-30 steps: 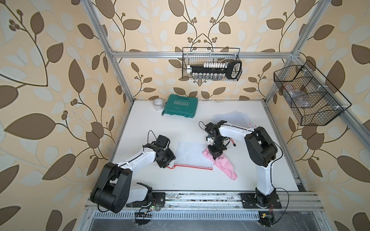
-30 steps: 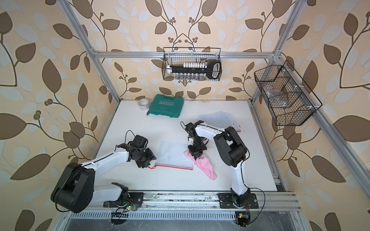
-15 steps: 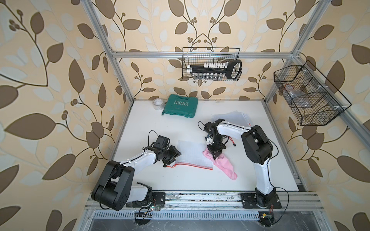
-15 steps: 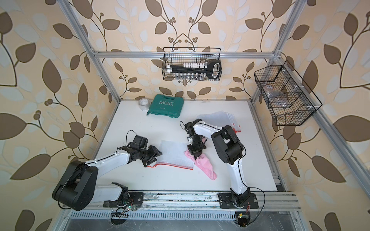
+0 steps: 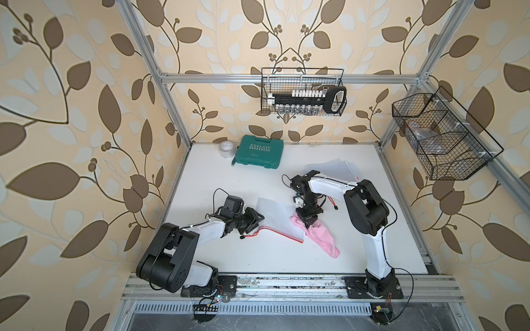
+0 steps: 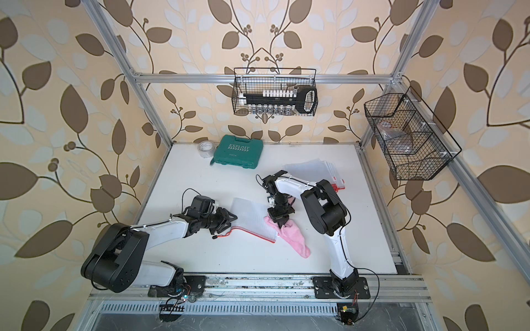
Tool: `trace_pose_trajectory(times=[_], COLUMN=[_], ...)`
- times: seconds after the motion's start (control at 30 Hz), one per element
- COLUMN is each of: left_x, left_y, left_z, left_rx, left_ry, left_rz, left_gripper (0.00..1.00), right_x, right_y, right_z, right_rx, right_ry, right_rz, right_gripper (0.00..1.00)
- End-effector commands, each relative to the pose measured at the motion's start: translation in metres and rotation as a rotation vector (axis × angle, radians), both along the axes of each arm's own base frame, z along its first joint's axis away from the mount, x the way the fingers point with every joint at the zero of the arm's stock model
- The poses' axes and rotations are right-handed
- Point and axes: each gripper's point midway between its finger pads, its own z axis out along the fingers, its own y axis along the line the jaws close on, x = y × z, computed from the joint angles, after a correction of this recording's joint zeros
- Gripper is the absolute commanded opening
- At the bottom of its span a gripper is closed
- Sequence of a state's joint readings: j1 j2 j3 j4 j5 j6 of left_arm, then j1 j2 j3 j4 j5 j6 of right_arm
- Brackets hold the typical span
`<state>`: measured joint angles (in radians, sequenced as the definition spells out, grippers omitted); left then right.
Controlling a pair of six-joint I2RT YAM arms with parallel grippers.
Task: Wipe the document bag
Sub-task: Adjust the document bag at the center of the board.
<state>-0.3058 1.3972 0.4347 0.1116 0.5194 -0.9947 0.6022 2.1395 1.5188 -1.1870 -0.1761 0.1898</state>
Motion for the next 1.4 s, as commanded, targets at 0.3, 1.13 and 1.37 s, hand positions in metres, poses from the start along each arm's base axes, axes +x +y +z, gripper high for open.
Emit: trace_pose_trajectory(times=[0.3,1.13,1.37], left_x=[-0.031,0.058,0.041], left_y=[0.047,0.05,-0.086], left_z=[0.0,0.188,0.092], left_rx=[0.257,1.57,1.141], left_ry=[0.089,-0.169,-0.232], left_rz=[0.07,-0.531,-0.718], left_gripper=[0.0,0.0,0.0], right_x=[0.028,0.027,0.027], right_y=[0.027,-0.039,-0.056], right_z=[-0.044,0.01,0.017], right_rx=[0.064,0.058,0.041], right_ry=[-0.156,-0.258,-0.283], right_rz=[0.019,-0.201,-0.228], right_gripper=[0.0,0.0,0.0])
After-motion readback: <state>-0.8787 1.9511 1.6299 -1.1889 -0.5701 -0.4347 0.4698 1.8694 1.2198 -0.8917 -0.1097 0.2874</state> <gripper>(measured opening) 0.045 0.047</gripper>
